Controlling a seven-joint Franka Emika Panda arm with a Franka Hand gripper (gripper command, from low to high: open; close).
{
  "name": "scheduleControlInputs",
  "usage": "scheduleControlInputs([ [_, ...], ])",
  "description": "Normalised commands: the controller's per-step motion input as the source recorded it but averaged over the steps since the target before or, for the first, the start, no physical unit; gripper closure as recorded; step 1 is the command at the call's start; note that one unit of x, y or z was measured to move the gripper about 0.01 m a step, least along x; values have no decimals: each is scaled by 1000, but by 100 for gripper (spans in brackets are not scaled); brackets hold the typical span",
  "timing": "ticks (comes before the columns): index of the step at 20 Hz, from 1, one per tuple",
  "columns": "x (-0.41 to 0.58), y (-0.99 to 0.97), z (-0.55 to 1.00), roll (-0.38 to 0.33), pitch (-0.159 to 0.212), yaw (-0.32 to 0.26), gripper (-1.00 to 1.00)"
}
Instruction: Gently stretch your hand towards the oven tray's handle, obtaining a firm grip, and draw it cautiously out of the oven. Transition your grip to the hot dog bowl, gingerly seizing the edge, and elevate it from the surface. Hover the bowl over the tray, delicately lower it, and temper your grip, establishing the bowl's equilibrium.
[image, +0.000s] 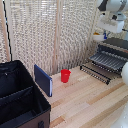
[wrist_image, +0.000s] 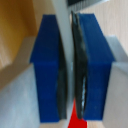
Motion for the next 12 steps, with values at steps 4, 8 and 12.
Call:
scheduleControlInputs([
  [4, -149, -593, -341, 0, 3, -125, 100],
  [8, -206, -399, -418, 0, 4, -126, 100],
  [12, -324, -48, -419, 0, 27, -63, 100],
])
